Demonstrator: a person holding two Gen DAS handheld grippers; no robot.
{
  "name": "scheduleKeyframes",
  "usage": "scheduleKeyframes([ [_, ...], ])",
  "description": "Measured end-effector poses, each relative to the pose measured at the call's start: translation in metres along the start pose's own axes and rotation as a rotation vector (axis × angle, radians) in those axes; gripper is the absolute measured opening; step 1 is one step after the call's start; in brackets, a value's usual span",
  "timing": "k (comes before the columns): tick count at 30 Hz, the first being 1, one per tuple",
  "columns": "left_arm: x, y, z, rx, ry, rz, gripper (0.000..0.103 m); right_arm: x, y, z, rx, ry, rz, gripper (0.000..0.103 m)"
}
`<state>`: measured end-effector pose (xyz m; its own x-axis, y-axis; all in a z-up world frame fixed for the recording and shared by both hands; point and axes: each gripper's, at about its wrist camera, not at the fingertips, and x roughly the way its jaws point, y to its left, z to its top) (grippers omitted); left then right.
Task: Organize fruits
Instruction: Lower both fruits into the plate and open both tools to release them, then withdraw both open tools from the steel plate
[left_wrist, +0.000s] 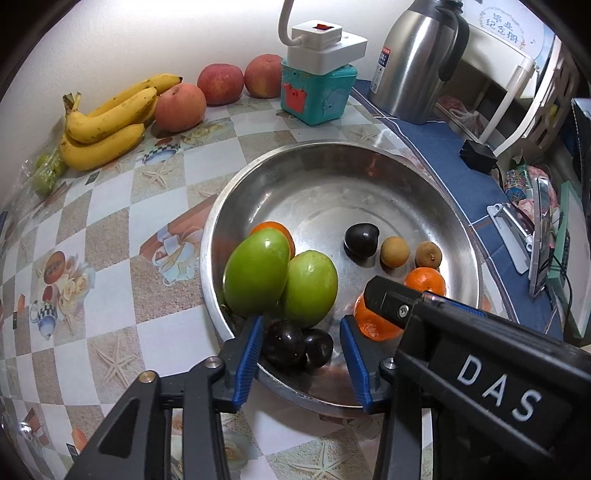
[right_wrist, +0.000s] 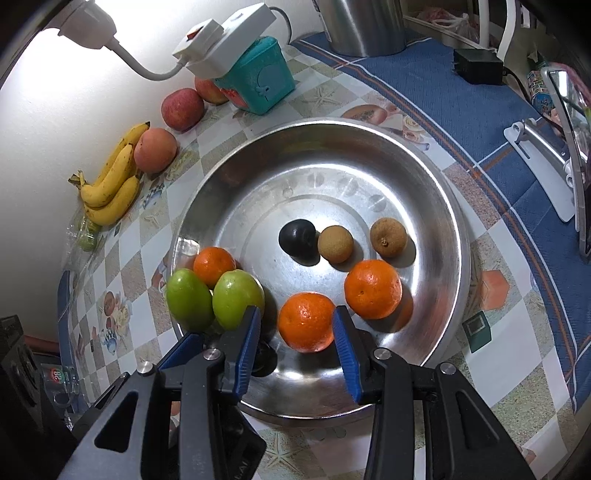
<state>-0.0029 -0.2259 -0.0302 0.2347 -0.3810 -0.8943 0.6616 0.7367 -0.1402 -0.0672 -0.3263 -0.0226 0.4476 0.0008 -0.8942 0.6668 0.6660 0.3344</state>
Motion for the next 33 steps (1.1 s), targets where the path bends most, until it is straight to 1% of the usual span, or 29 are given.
scheduleKeyframes([
  [3, -0.001, 0.001, 0.001, -0.002, 0.002, -0.003, 0.048, -0.002, -0.001, 0.001, 0.002, -0.009, 0.003, 0.042],
  [7, -0.007, 0.008, 0.002, -0.025, 0.003, 0.004, 0.051, -0.008, -0.004, 0.002, 0.023, -0.039, 0.011, 0.042],
  [12, -0.012, 0.017, 0.001, -0.059, 0.009, 0.016, 0.051, -0.014, -0.009, 0.004, 0.043, -0.061, 0.006, 0.042],
  [18, -0.021, 0.036, -0.001, -0.118, 0.003, 0.063, 0.051, -0.012, -0.01, 0.004, 0.047, -0.056, 0.004, 0.042],
  [25, -0.035, 0.073, -0.003, -0.264, -0.027, 0.132, 0.051, -0.008, -0.002, 0.001, 0.013, -0.04, 0.005, 0.042],
  [26, -0.036, 0.078, -0.003, -0.287, -0.028, 0.143, 0.058, -0.008, 0.0, 0.001, 0.005, -0.039, 0.007, 0.042],
  [27, -0.036, 0.082, -0.004, -0.304, -0.028, 0.151, 0.062, -0.008, 0.004, 0.001, -0.01, -0.038, 0.009, 0.042],
  [33, -0.036, 0.098, -0.008, -0.366, -0.02, 0.18, 0.064, -0.008, 0.015, 0.0, -0.059, -0.039, 0.018, 0.042],
])
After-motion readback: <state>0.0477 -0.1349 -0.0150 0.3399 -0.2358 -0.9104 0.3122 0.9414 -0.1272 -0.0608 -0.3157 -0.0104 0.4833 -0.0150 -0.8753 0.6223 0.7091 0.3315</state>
